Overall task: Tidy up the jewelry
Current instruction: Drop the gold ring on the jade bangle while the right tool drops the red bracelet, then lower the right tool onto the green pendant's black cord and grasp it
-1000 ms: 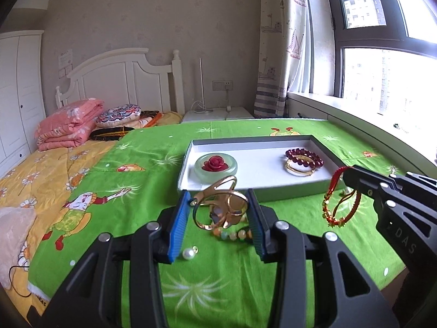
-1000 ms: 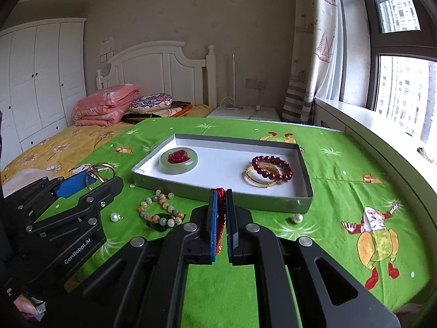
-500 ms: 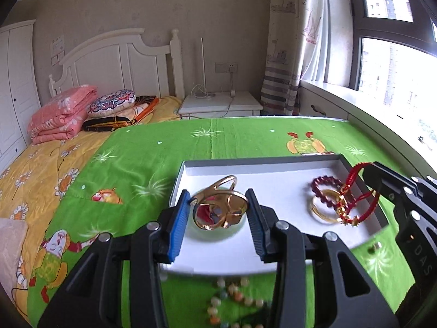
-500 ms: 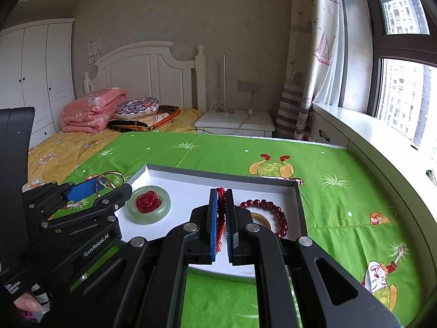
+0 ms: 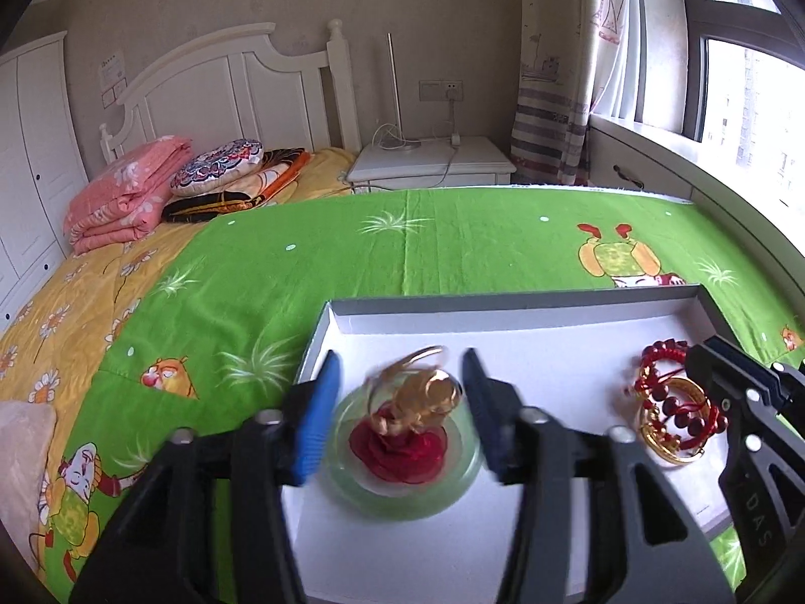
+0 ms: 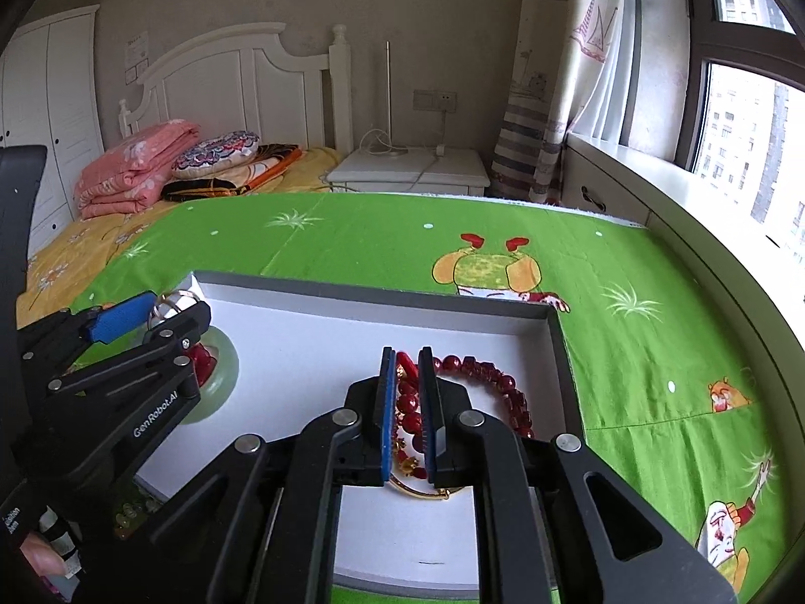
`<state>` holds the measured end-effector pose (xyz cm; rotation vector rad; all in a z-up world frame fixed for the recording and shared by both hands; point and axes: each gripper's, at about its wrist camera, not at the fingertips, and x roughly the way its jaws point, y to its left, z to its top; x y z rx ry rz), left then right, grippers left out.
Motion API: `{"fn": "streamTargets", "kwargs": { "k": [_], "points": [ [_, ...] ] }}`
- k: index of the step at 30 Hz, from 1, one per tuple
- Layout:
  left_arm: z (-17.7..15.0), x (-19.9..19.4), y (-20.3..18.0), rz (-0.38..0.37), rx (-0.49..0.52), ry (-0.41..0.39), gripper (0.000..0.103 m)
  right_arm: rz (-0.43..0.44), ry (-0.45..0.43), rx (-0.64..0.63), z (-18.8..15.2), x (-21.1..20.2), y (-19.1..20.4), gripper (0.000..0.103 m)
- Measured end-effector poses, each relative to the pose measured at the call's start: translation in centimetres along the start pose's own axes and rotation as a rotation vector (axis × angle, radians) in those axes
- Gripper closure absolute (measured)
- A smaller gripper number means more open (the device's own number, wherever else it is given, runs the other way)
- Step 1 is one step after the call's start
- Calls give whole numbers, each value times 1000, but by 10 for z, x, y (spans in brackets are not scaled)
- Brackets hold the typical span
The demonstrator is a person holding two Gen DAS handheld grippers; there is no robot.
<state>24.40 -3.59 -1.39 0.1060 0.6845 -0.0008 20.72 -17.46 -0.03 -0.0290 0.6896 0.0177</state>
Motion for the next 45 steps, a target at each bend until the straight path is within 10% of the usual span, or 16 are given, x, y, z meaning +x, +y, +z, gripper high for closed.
{"fn": "streamTargets", "kwargs": {
  "k": [5,24,45],
  "points": [
    [0,-9,4,18,15,-27,34,14,-5,14,-8,-1,-5,42],
    [-99,-131,56,78,13,-174,8,117,-38,-90,-88,-94,43,42],
    [-168,-125,74,102,-13,-123,9,256,100,-188,-130,-88,101,71]
  ]
}}
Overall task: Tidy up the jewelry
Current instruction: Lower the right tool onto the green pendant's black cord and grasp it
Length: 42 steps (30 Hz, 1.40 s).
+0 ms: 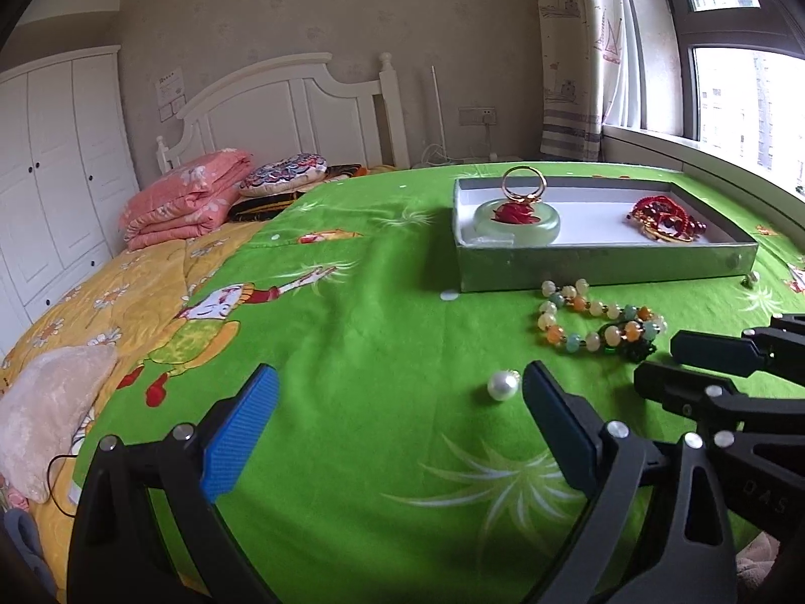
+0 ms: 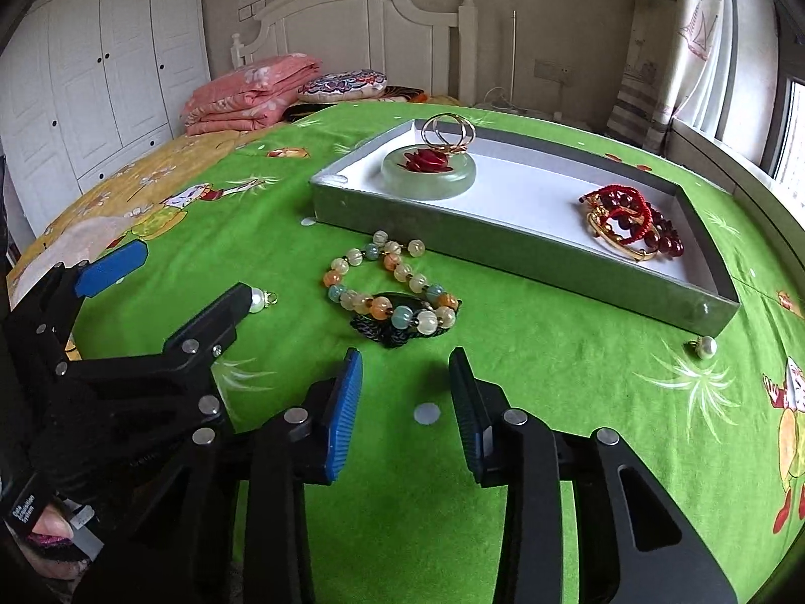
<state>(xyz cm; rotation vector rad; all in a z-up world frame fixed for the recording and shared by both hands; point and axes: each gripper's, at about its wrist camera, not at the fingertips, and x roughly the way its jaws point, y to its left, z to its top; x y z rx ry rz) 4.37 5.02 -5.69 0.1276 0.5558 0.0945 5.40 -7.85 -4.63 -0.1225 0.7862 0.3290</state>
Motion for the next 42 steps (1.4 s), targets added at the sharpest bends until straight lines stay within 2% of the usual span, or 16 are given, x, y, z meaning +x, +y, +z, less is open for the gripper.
{"fn": "streamTargets", "kwargs": {
  "k": [4,8,11,12,21,31,35,42],
  "points": [
    [1,-1,9,-13,-36,-2,9,-24,17,4,10,8,4,73],
    [0,-4,7,-11,-25,-17,9,-45,21,-4,17,14,5,78],
    [-1,-3,6,-15,-19,-9,9,-57,9,-22,16,14,6,92],
    [-1,-3,6,-16,-20,-6,9,-55,6,-25,15,13,6,92],
    [-1,-7,-8,-37,19,-12,8,-29,-53,65,-4,-23,-32,93],
    [-4,-11,-31,-78,93,-12,8,-90,-95,124,-26,-49,-64,93],
    [-5,-7,-33,-90,89,11,8,-104,-90,144,-34,-51,-74,93],
    [-8,-3,-32,-94,73,29,8,-50,-64,177,-43,-47,-82,90]
  ]
}}
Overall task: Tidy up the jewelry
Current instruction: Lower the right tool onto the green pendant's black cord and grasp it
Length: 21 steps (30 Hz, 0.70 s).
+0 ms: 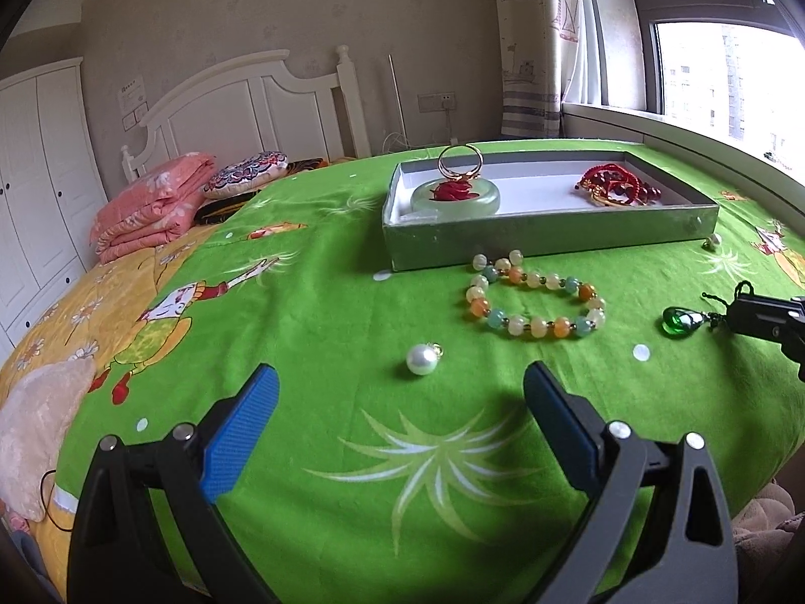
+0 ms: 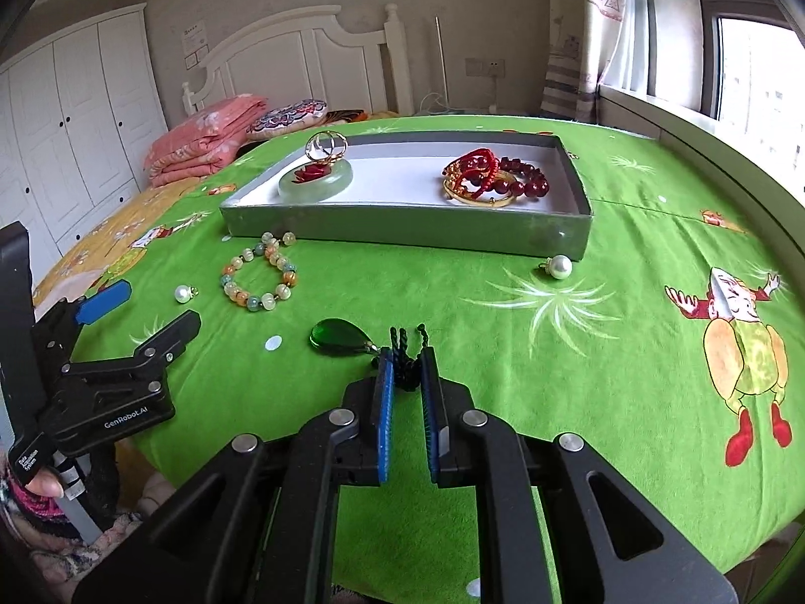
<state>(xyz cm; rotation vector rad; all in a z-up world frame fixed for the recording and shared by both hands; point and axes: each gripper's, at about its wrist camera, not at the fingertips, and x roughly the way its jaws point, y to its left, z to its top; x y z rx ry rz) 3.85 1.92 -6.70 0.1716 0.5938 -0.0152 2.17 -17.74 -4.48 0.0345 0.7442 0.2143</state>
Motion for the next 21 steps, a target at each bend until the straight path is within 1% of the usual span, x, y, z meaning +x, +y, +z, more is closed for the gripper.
{"fn": "streamTargets", "kwargs": {
  "k": [1,3,4,12,15,19,20,21],
  "points": [
    [0,0,0,1,2,-2,8,0,0,0,-1,0,1,88],
    [0,-1,0,0,3,-5,8,-4,-3,0,-1,0,2,70],
    [0,-1,1,-1,2,-5,8,-3,-6,4,-2,-1,3,67],
    [-2,0,2,-5,-12,-1,8,-12,4,-24,-3,1,10,66],
    [-2,-1,1,-6,-7,-3,8,-33,9,-57,-4,2,14,66],
    [-2,-1,1,-8,-10,-2,8,-48,7,-70,-5,3,15,68],
    [-2,-1,1,-8,-10,-2,8,-55,5,-72,-5,3,15,70],
    [-2,-1,1,-9,-10,-2,8,-67,2,-76,-6,2,15,77]
  ]
}}
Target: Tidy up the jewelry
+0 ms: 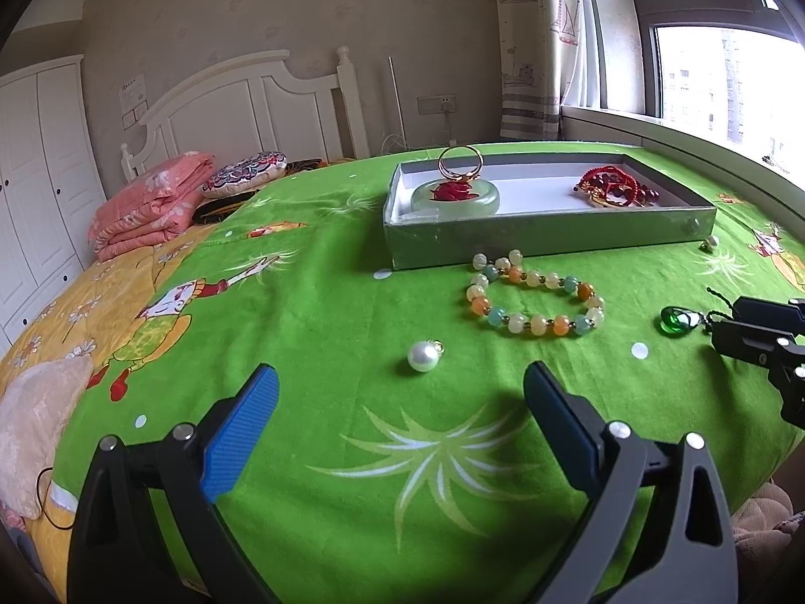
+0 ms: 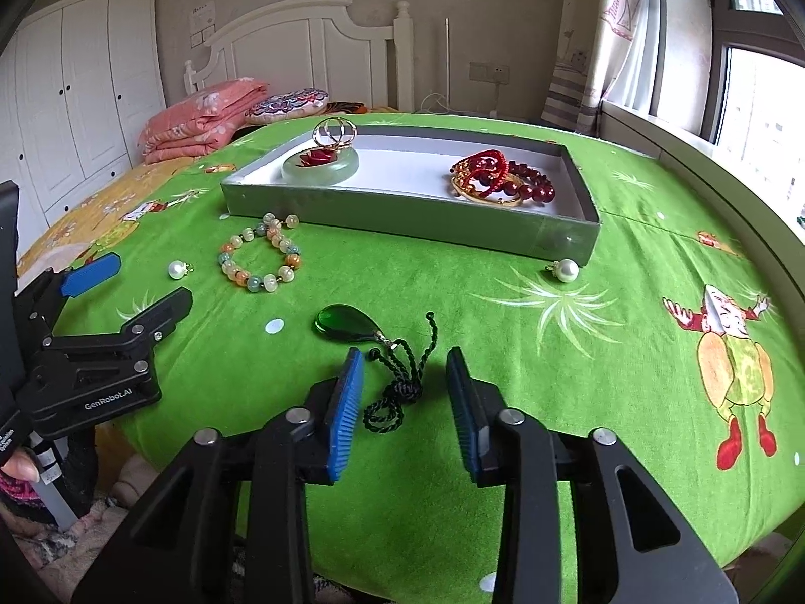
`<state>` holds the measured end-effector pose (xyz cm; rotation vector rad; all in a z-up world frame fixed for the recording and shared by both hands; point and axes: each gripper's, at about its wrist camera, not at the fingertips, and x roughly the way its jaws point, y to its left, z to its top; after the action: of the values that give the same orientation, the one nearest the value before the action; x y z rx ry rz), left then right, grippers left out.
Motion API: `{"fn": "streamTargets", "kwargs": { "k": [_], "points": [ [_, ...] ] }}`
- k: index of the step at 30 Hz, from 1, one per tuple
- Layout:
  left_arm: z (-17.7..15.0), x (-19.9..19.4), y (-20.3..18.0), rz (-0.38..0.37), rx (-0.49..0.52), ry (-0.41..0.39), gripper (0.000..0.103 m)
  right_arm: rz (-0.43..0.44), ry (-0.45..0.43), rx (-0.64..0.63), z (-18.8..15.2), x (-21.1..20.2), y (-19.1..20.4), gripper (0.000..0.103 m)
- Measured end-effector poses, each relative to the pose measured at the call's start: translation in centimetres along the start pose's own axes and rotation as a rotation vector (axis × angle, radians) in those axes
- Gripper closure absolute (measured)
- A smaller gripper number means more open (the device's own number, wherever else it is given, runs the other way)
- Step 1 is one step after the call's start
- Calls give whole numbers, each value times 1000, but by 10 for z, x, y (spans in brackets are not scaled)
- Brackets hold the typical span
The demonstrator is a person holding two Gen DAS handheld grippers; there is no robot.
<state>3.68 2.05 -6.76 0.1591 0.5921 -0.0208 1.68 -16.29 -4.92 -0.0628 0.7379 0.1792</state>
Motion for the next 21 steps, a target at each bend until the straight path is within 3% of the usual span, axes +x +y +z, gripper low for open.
{"fn": "streamTargets", "kwargs": {
  "k": [2,6,16,21],
  "points": [
    [0,0,0,-1,-1,0,8,-5,-4,-8,-1,0,0,86],
    [1,1,0,-3,-1,3,8,-23,-20,-33,-3,-2,2,92],
    [0,0,-1,-11,-3,6,8,-86,-136,-20,5,-22,-5,93],
    [8,-4,-14,-59,36,-7,8,-76,-146,-30,8,-23,-4,93]
  ]
}}
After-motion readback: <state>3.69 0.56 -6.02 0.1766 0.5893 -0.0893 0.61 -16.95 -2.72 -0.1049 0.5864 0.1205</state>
